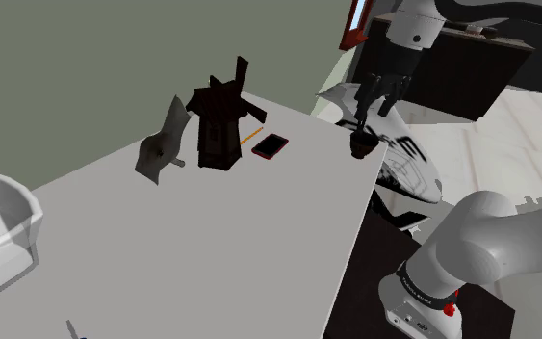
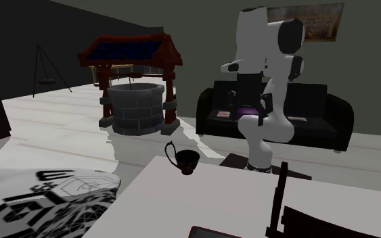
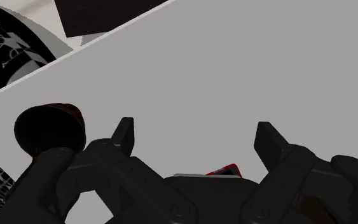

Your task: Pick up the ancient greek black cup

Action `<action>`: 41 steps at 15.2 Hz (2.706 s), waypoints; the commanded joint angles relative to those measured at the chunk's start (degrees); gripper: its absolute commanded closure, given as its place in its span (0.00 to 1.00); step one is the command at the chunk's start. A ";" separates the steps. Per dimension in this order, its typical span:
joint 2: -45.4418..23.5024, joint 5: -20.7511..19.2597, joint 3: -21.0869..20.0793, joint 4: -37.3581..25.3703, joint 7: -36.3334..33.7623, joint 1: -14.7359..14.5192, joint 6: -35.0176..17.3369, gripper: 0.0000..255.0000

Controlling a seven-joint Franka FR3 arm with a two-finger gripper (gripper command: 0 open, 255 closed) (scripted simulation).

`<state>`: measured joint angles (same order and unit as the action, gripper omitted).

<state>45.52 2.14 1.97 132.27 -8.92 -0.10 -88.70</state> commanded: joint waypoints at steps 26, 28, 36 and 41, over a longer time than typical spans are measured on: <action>-23.34 -2.91 27.00 -0.74 30.24 2.05 -28.83 0.00; -23.73 -2.79 27.27 0.48 30.57 2.02 -30.40 0.00; -24.07 -2.67 27.46 1.43 30.79 1.97 -31.67 1.00; -24.08 -2.67 27.50 1.41 30.84 1.98 -31.65 1.00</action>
<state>21.43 -0.52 29.45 133.69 21.90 1.87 -120.36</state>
